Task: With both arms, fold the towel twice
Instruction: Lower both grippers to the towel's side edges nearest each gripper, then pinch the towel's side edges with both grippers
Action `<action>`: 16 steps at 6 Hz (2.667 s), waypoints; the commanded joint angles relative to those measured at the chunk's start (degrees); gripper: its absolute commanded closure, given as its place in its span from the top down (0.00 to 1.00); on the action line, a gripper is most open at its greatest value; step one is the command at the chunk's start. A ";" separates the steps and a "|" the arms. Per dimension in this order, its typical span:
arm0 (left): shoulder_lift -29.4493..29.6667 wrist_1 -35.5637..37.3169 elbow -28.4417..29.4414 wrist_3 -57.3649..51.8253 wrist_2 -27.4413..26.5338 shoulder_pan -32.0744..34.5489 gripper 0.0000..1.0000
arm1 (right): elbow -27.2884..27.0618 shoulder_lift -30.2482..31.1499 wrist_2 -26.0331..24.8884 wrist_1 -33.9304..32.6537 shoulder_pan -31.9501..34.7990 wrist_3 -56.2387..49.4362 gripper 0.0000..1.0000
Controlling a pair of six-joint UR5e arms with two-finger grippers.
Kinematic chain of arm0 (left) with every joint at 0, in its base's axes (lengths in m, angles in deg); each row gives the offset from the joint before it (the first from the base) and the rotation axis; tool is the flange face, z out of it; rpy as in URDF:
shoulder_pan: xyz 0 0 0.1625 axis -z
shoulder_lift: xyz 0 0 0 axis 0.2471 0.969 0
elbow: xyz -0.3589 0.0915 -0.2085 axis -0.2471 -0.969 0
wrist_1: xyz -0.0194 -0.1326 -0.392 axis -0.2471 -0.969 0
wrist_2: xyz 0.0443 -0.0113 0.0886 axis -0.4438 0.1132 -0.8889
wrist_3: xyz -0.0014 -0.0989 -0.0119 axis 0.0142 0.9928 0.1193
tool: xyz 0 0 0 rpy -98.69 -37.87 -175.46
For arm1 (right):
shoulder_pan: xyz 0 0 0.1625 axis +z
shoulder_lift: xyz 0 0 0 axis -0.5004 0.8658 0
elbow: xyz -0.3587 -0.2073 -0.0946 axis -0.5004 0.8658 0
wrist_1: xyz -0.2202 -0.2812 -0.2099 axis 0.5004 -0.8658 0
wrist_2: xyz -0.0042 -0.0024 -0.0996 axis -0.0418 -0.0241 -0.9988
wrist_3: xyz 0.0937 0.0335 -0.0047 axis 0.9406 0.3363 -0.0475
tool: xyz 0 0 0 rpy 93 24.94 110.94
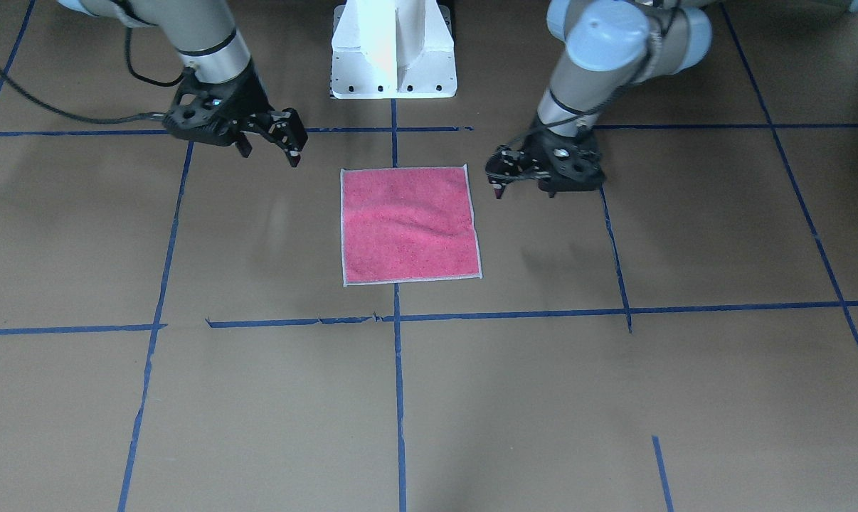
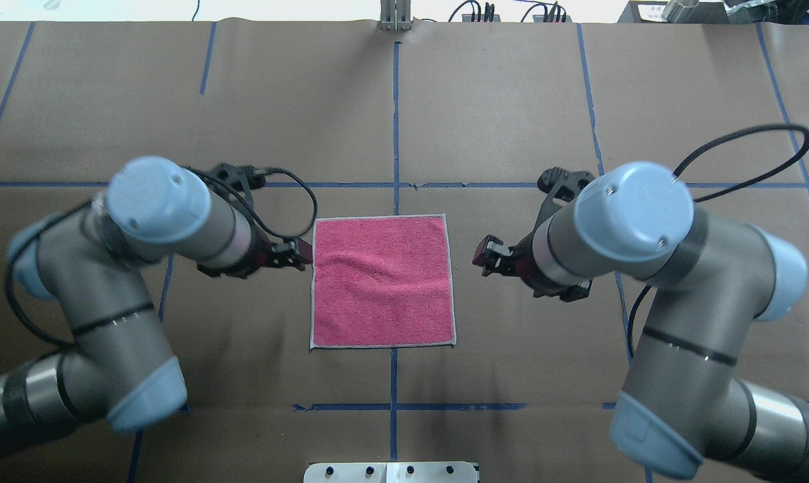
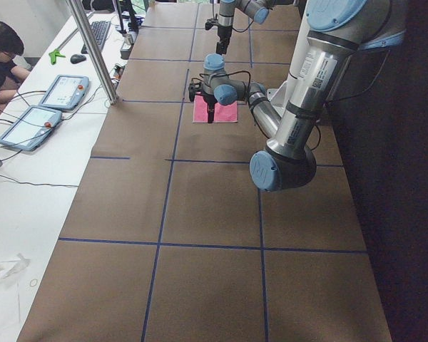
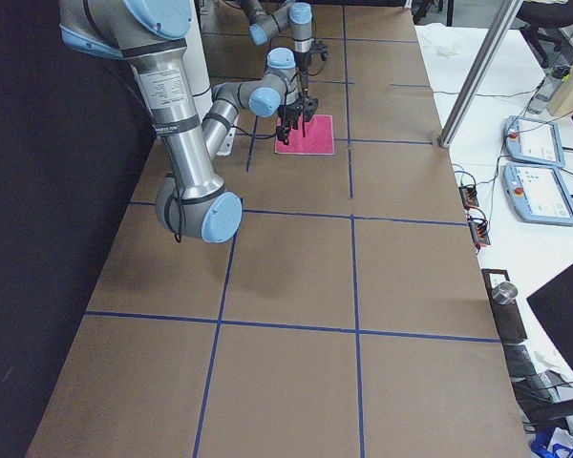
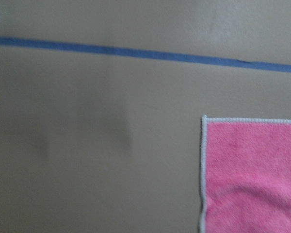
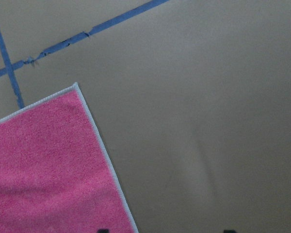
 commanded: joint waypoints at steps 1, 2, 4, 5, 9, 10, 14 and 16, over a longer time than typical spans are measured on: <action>1.15 -0.22 -0.14 12.45 -7.61 -7.48 0.94 | 0.93 -0.49 -3.10 1.76 -3.60 6.14 0.83; 1.76 -0.22 0.29 15.99 -10.42 -11.25 0.85 | 1.46 -0.40 -3.11 4.65 -3.87 6.60 0.84; 1.85 -0.31 0.91 17.16 -10.98 -11.55 0.68 | 1.55 -0.31 -3.11 4.68 -3.87 6.52 0.85; 1.94 -0.39 1.08 17.17 -10.89 -11.72 0.68 | 1.55 -0.31 -3.11 4.68 -3.87 6.52 0.85; 2.29 -0.40 3.90 16.99 -10.89 -11.72 0.65 | 1.47 -0.31 -3.19 4.68 -4.05 6.60 0.86; 2.21 -0.48 4.33 16.90 -10.89 -11.72 0.65 | 1.47 -0.31 -3.19 4.59 -4.05 6.61 0.86; 2.29 -0.57 4.69 16.99 -10.89 -11.90 0.29 | 1.47 -0.31 -3.19 4.68 -4.05 6.52 0.86; 2.21 -0.57 4.34 16.73 -10.89 -11.90 0.07 | 1.47 -0.23 -3.19 4.59 -4.05 6.52 0.86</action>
